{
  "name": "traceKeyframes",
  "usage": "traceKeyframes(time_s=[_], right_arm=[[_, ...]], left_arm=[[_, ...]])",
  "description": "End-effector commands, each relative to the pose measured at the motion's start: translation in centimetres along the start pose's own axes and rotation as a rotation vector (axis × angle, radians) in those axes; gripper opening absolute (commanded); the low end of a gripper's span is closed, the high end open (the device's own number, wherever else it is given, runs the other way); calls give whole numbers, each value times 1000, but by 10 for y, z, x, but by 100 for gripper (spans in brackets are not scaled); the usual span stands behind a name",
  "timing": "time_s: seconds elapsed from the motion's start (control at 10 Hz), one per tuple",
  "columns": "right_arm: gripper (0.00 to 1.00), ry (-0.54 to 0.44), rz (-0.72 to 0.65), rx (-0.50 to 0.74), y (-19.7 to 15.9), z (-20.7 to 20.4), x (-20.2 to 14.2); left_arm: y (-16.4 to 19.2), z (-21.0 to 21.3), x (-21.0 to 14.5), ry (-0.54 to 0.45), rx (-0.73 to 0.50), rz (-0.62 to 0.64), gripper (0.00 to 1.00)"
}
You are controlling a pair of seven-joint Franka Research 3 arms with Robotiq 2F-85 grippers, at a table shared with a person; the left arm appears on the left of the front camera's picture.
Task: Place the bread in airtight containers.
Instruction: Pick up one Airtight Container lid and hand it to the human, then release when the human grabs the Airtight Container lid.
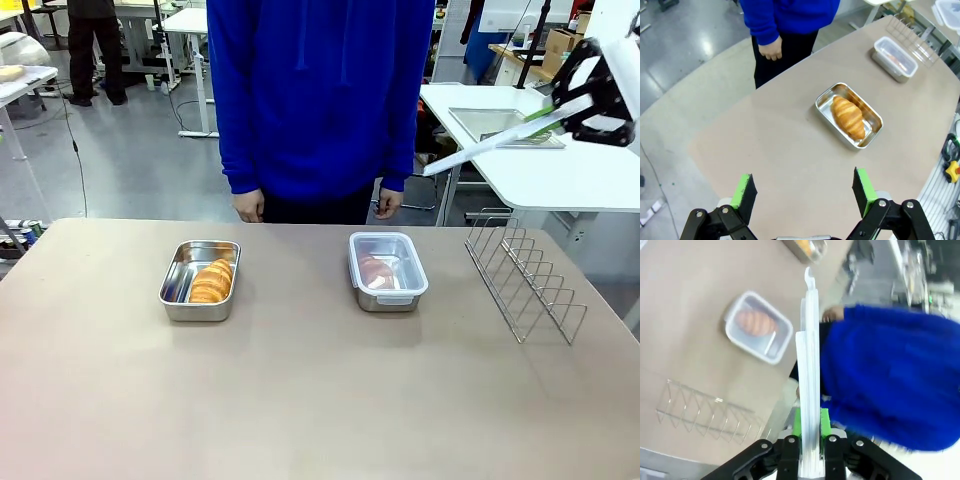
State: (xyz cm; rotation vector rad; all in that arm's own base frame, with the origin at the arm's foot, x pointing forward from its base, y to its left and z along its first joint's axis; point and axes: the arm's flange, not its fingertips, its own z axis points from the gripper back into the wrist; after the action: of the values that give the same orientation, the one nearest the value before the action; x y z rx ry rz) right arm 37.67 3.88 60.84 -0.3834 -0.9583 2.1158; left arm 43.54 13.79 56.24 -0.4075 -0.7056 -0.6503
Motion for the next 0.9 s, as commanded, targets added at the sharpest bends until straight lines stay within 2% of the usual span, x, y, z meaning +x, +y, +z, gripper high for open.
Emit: traceKeyframes(time_s=[0.0,0.2,0.3,0.8], right_arm=[[0,-68,69,-14,6,-16,-15],[0,-85,58,-26,5,-19,-22],[0,-57,64,14,7,-15,1],[0,-57,64,14,7,-15,1]], left_arm=[[-1,2,2,10,-1,11,100],[-1,2,2,10,-1,11,100],[-1,2,2,10,-1,11,100],[-1,2,2,10,-1,11,100]])
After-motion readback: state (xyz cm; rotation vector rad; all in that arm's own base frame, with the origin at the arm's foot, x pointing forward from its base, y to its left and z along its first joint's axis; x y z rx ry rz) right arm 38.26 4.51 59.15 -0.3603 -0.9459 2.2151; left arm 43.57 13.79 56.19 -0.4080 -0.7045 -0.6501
